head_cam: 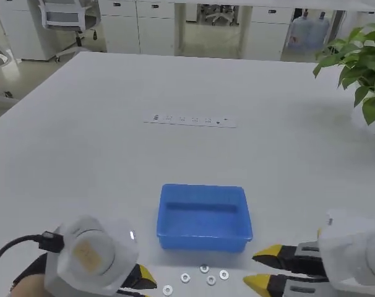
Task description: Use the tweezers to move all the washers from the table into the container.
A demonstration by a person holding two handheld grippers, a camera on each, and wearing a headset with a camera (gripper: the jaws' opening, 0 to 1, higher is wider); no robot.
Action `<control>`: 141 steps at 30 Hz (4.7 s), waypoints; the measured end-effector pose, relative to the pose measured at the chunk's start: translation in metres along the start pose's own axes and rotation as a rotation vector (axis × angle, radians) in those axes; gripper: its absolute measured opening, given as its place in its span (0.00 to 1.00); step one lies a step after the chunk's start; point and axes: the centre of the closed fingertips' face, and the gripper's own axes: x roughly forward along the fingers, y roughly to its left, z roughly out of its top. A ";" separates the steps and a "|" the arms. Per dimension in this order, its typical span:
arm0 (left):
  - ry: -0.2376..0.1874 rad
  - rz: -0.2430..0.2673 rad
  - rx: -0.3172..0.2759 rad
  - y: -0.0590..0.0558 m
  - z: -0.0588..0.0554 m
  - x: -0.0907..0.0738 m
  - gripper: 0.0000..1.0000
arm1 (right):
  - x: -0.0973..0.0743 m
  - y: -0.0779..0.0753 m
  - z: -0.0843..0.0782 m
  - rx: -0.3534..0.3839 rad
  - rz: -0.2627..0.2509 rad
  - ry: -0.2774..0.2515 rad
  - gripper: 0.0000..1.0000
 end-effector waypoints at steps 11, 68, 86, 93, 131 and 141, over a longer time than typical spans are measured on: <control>0.167 -0.008 0.135 0.006 -0.017 0.021 0.05 | 0.036 0.020 -0.027 -0.149 0.121 0.178 0.18; -0.012 0.077 0.311 -0.004 0.043 -0.078 0.00 | 0.100 0.055 0.044 -0.293 0.236 -0.051 0.07; 0.001 0.033 0.321 0.003 0.050 -0.068 0.00 | 0.097 0.060 0.057 -0.209 0.300 -0.100 0.12; -0.137 0.031 0.166 0.009 0.060 -0.064 0.06 | 0.091 0.049 0.061 -0.192 0.268 -0.114 0.03; -0.812 0.247 -0.463 0.019 0.089 -0.167 0.67 | 0.015 -0.120 0.074 0.271 -0.132 -0.295 0.02; -0.794 0.248 -0.449 0.019 0.089 -0.165 0.65 | 0.041 -0.120 0.053 0.248 -0.123 -0.214 0.02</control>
